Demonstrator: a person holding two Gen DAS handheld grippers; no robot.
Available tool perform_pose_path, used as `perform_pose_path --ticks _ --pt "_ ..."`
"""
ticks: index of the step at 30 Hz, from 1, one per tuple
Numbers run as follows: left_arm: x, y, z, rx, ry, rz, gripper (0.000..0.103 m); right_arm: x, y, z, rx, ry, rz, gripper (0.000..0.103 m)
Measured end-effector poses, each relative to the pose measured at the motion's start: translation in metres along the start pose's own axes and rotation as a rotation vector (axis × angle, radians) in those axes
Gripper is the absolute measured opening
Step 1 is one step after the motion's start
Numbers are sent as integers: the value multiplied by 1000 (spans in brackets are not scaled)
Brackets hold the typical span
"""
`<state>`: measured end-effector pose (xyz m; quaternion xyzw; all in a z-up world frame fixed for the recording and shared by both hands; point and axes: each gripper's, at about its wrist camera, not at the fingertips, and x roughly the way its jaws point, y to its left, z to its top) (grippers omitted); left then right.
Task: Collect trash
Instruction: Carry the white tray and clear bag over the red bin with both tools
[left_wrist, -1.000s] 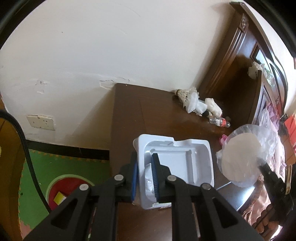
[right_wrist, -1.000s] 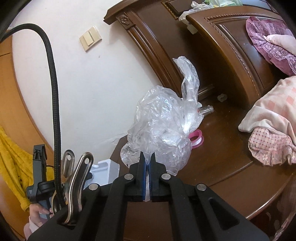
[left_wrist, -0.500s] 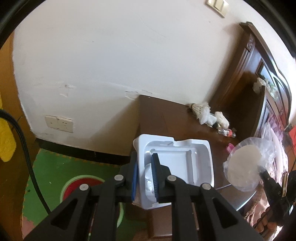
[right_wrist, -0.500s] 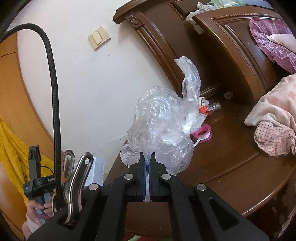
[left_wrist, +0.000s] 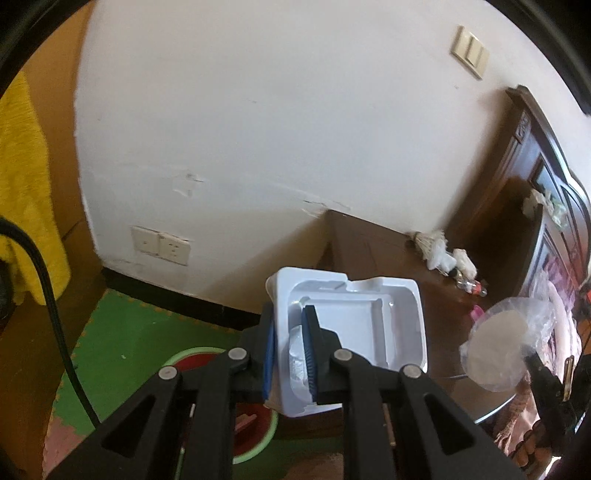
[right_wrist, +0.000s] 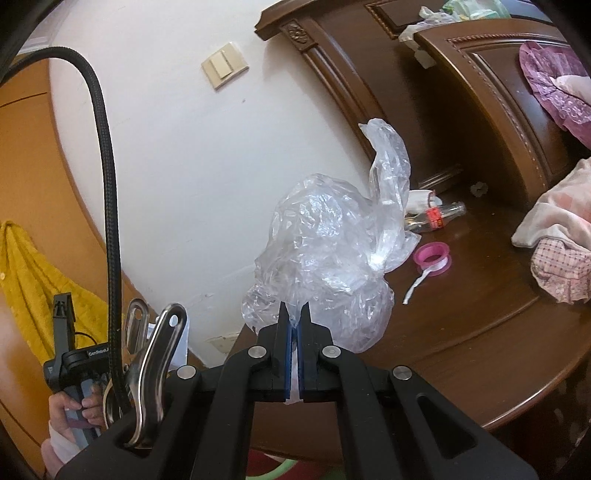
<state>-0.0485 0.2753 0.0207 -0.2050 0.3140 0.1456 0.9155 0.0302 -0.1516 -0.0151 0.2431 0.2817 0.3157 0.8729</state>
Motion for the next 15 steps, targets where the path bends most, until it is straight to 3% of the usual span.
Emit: perform_pose_path --ticks 7,15 --pt "-4 36 -14 -31 12 73 14 5 13 -5 -23 13 23 3" --pt "38 77 -53 -87 152 131 14 10 28 -7 -60 20 41 3"
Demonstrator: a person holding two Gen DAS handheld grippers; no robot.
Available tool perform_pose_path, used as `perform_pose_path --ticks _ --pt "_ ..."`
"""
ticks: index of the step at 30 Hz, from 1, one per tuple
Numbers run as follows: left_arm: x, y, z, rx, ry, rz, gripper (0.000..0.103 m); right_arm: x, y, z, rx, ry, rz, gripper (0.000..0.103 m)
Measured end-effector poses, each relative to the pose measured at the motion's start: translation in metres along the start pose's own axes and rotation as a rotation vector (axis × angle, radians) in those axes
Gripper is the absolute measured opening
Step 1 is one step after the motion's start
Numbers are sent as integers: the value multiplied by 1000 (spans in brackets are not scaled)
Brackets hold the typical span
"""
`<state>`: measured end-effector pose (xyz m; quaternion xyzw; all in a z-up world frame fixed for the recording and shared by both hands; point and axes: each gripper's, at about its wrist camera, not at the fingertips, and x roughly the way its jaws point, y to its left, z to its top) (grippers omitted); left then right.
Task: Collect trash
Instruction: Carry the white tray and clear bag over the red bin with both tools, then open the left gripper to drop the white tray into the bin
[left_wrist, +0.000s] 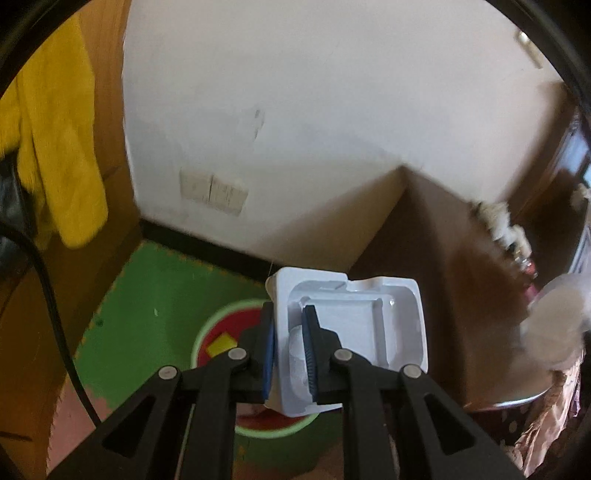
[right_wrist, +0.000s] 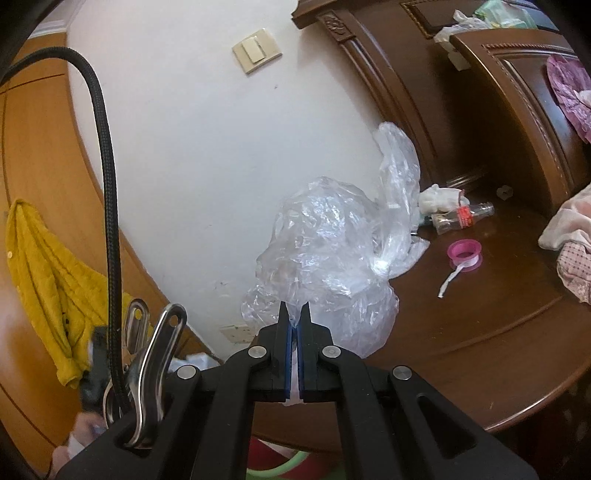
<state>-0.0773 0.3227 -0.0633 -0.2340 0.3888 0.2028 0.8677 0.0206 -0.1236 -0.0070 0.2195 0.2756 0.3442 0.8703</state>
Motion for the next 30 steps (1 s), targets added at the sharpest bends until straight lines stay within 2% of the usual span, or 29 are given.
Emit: perform_pose_path --ticks 7,26,30 --pt "43 23 -26 -39 106 32 15 3 8 0 -20 -2 8 3" --pt "144 52 -74 -52 289 156 16 15 30 2 -79 5 56 3" --pt "162 53 -84 -43 320 162 18 20 34 3 -87 14 62 3"
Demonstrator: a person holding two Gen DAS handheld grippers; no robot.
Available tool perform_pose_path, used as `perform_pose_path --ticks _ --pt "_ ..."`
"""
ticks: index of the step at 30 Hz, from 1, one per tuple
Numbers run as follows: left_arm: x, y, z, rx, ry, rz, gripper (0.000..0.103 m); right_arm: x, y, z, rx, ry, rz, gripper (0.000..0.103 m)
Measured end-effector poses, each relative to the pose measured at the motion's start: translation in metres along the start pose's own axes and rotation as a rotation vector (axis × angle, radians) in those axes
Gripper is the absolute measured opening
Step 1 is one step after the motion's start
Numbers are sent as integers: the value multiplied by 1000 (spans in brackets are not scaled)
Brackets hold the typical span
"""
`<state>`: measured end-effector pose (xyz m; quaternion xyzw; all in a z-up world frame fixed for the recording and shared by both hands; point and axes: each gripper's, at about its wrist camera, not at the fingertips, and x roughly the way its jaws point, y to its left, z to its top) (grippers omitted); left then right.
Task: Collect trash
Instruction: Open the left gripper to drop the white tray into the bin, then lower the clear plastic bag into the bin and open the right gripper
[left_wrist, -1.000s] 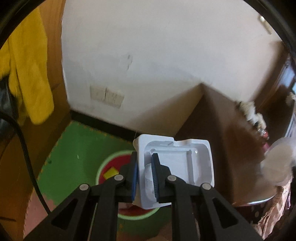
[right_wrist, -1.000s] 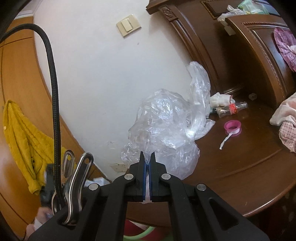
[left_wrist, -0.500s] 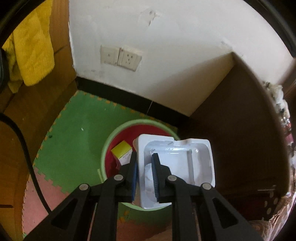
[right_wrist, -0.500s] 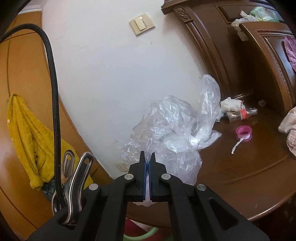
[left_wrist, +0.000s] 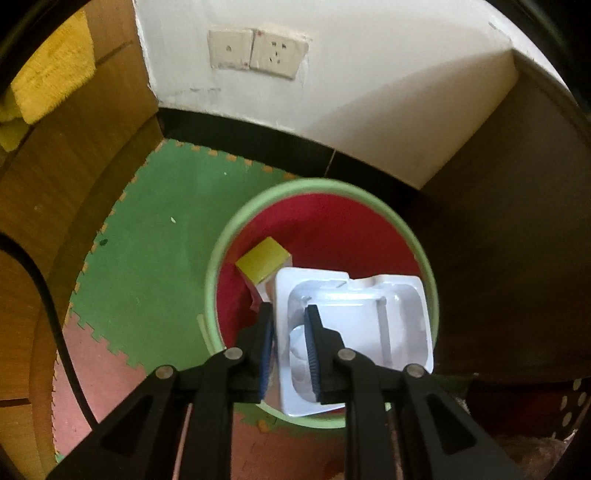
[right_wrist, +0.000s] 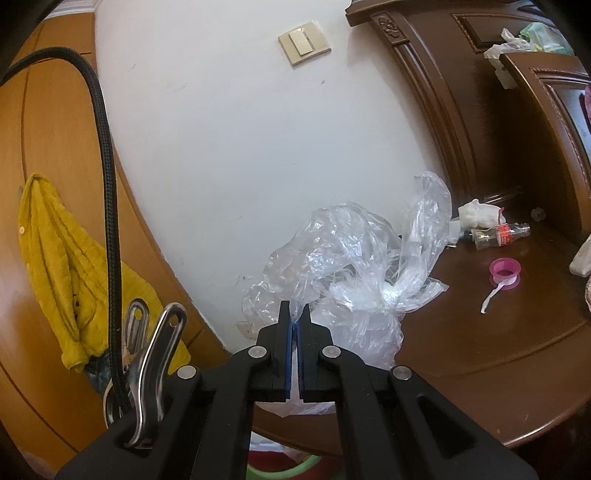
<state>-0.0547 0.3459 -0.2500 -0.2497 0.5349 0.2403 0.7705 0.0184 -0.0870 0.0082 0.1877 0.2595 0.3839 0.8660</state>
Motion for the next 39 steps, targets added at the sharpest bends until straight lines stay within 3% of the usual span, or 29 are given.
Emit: perform_pose_path --ticks 12,17,29,39 --pt "37 -2 -8 21 42 29 22 14 14 -4 -21 25 24 3" --pt "40 -2 -9 10 57 26 34 17 23 -4 -44 30 46 3" --pt "11 11 -9 3 7 17 39 43 66 -9 -108 81 164 3" --pt "-19 30 -8 -31 -40 3 39 79 112 -29 -158 176 280 3"
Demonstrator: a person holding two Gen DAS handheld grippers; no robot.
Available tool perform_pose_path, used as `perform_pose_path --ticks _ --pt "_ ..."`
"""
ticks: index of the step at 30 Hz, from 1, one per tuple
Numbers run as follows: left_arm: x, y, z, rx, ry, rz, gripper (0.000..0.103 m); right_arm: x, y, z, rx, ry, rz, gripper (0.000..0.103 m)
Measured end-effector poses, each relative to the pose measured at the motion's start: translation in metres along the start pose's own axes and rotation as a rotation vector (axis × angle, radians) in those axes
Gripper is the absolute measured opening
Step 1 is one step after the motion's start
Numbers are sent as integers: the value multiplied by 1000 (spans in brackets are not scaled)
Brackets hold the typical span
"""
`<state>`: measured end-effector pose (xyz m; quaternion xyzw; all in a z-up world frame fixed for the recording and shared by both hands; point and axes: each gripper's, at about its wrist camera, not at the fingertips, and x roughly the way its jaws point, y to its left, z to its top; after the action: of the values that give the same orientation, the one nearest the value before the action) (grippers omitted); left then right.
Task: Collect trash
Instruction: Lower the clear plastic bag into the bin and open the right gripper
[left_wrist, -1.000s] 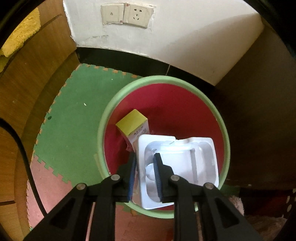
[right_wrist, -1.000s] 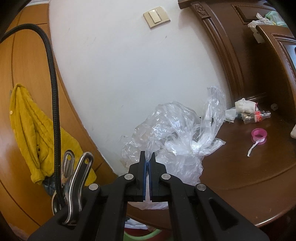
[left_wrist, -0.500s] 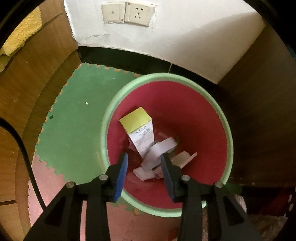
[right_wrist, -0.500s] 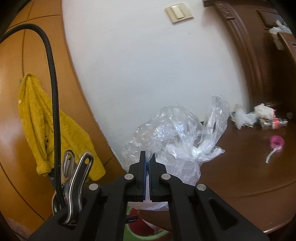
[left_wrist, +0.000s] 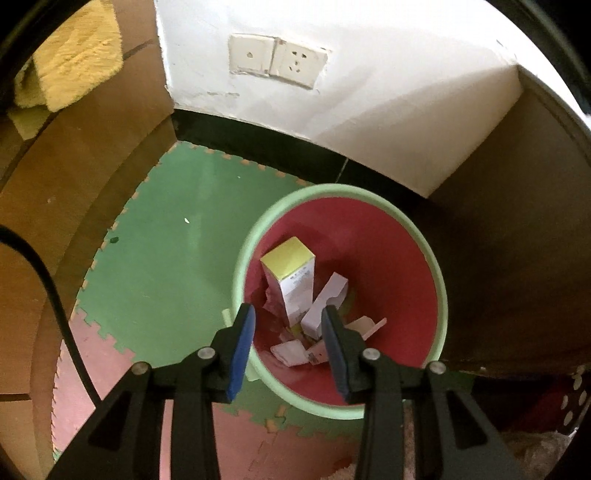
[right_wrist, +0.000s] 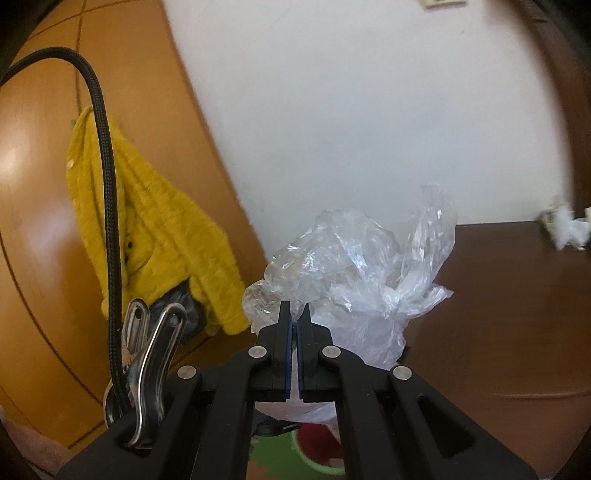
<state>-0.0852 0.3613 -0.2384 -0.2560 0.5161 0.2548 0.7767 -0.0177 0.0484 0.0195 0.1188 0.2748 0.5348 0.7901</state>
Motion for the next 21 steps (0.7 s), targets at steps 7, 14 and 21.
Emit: perform_pose_path --ticks 7,14,21 --pt "-10 15 0 -29 -22 -9 39 43 30 -20 -46 100 67 3" --pt "-10 31 -1 -60 -23 -4 39 81 42 -45 -64 202 95 3" --pt "-8 44 -3 -84 -16 2 39 111 33 -67 -42 305 72 3"
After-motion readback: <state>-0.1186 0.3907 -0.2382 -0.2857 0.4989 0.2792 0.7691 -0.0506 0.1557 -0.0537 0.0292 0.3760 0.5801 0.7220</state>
